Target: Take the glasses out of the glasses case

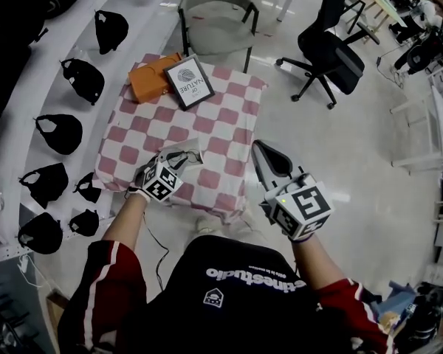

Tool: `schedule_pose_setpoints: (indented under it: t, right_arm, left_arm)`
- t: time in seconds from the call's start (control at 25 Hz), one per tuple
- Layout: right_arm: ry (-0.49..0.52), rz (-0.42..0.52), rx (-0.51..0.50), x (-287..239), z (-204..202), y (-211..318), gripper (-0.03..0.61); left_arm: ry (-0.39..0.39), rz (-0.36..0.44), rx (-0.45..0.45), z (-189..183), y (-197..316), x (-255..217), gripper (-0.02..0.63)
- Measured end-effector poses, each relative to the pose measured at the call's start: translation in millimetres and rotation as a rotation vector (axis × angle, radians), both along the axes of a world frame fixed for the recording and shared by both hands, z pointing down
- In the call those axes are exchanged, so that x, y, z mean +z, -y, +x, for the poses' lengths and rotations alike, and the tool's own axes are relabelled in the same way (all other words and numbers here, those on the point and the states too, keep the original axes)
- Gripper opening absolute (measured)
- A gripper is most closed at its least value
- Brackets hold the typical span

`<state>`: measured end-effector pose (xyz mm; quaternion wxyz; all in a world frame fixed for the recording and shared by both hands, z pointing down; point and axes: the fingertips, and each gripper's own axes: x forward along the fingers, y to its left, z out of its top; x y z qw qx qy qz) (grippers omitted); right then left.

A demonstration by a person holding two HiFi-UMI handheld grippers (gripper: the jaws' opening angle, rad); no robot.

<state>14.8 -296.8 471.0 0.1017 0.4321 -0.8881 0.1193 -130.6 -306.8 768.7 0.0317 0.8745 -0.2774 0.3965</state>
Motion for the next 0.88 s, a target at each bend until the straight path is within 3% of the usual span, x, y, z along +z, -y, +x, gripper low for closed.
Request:
schedule_pose_setpoints:
  t: [0.4, 0.88]
  right_arm:
    - [-0.025, -0.031, 0.031, 13, 16, 4, -0.006]
    - [-0.057, -0.067, 0.048, 30, 24, 7, -0.006]
  left_arm:
    - [0.13, -0.056, 0.067, -3, 11, 55, 0.078]
    - [0.219, -0.099, 0.109, -5, 18, 96, 0.078]
